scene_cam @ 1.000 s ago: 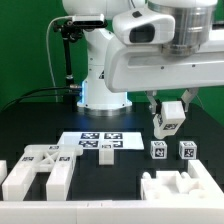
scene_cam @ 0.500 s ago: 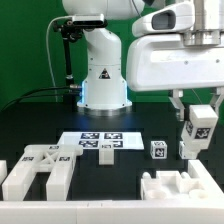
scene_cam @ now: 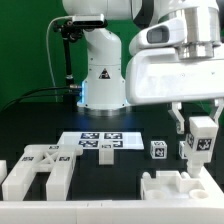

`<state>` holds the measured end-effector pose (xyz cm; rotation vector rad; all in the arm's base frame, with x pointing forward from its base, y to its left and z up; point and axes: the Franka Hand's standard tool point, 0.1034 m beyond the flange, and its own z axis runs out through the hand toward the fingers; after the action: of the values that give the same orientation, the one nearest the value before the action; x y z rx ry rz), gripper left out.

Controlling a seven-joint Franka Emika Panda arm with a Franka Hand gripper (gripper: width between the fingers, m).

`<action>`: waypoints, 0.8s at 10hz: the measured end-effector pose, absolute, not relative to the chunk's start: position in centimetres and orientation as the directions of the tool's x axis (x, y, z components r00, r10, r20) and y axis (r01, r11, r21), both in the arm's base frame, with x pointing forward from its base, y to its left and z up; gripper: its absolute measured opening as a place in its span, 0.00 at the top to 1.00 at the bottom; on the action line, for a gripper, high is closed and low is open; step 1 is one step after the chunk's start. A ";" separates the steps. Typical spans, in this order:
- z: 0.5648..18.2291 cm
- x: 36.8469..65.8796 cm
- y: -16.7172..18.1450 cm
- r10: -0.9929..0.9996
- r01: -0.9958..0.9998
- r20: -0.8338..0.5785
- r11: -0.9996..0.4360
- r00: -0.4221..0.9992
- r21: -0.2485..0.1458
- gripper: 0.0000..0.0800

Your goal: Assemble chair

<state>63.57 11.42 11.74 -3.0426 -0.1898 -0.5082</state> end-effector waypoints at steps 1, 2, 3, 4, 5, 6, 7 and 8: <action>11.0 63.8 11.5 0.109 0.128 0.342 -0.991 0.933 -0.032 0.64; 10.4 64.0 11.7 0.109 0.129 0.351 -0.991 0.930 -0.033 0.64; 10.2 64.3 11.7 0.107 0.129 0.367 -0.991 0.924 -0.034 0.64; 9.9 64.3 11.8 0.107 0.129 0.368 -0.991 0.923 -0.035 0.64; 9.6 64.3 11.8 0.109 0.130 0.367 -0.991 0.924 -0.035 0.64; 9.4 64.2 12.0 0.110 0.133 0.370 -0.991 0.922 -0.035 0.64; 9.0 64.2 12.0 0.110 0.134 0.381 -0.990 0.918 -0.036 0.64; 8.7 64.2 12.2 0.111 0.135 0.388 -0.990 0.915 -0.036 0.64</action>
Offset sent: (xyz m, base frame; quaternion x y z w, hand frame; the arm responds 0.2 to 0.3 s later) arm 0.0180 0.0017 -0.0030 -0.0122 0.0485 0.0074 0.9987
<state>64.23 12.16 8.73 -3.0132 -0.1938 -0.6046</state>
